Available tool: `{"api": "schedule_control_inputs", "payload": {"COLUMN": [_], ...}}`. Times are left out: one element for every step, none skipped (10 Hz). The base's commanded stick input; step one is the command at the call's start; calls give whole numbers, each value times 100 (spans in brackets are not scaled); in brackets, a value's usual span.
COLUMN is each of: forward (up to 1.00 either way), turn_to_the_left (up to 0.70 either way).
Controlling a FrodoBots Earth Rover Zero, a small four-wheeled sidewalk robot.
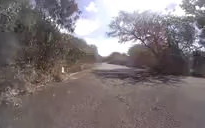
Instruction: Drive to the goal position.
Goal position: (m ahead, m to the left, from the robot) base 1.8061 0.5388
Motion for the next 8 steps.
{"api": "schedule_control_inputs", "payload": {"forward": [50, 50, 50, 50, 50, 50, 50, 50], "turn_to_the_left": [0, 0, 0, 0, 0, 0, 0, 0]}}
